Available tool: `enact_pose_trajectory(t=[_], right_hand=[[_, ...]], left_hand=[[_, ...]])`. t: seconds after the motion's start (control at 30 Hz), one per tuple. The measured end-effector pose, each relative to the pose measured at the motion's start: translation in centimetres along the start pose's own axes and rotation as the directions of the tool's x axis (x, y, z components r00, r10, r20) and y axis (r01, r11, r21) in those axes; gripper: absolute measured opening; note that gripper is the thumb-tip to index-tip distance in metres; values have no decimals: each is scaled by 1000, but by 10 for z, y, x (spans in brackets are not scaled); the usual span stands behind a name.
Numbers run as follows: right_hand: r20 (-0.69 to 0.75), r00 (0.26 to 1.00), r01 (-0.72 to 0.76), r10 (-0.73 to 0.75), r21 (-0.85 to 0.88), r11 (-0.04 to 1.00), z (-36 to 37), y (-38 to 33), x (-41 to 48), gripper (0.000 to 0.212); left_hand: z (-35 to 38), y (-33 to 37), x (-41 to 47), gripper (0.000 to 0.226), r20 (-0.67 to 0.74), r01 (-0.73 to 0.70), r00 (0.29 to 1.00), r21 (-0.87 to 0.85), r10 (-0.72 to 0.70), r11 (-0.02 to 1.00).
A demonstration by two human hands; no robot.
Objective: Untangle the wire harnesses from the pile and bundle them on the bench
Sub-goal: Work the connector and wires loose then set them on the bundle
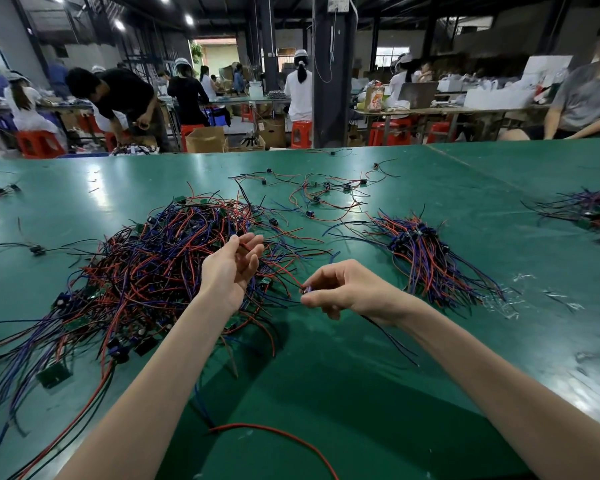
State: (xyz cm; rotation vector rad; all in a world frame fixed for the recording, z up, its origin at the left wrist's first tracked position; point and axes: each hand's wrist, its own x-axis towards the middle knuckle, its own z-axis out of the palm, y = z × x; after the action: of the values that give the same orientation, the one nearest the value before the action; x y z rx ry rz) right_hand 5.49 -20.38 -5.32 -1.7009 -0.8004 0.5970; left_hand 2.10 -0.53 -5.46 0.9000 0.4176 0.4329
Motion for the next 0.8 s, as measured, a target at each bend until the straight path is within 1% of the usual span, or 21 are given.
enact_pose_trajectory(t=[0.1,0.23,0.3,0.33,0.37,0.4,0.43,0.47,0.5,0.53,0.57,0.67,0.73,0.8], right_hand=[[-162,987,-5,7,13,1000,-14,-10,7,10],[-414,910,26,23,113,993,-60,-31,25,15],[-531,845,14,68,148,989,-90,-38,35,19],[-595,799,-13,91,135,991,-106,-40,40,20],[-661,743,-63,105,87,994,-123,-39,45,19],[-726,681,-151,102,-3,988,-139,-36,50,18],[-777,624,-279,81,-124,952,-154,-31,54,18],[-812,580,-422,62,-235,876,-165,-24,57,19],[-832,552,-541,55,-307,783,-172,-17,57,23],[-838,542,-615,58,-348,708,-175,-9,57,25],[-839,541,-650,61,-371,663,-176,-1,56,26],[-849,527,-695,39,-404,595,-172,16,54,27],[-854,521,-708,4,-429,561,-167,20,54,25],[-852,522,-728,-26,-462,506,-161,23,54,18]], left_hand=[[2,1,-1,29,43,14,999,10,-15,1000],[5,-2,-4,44,116,53,992,35,-57,998],[6,-5,-6,48,130,45,990,57,-52,997],[6,-6,-6,47,134,39,990,64,-47,997],[6,-6,-6,43,134,34,990,68,-43,997],[7,-6,-6,38,133,31,990,71,-40,997],[7,-6,-6,32,132,28,991,74,-38,997],[7,-6,-7,29,130,26,991,79,-36,997],[7,-6,-7,26,128,25,991,89,-37,996],[7,-5,-8,25,126,25,991,101,-38,995],[7,-5,-9,23,124,24,991,112,-38,993],[10,-6,-11,17,113,6,993,150,-24,989],[12,-9,-13,19,111,-34,994,239,8,970],[16,-17,-16,18,141,-84,989,365,33,927]])
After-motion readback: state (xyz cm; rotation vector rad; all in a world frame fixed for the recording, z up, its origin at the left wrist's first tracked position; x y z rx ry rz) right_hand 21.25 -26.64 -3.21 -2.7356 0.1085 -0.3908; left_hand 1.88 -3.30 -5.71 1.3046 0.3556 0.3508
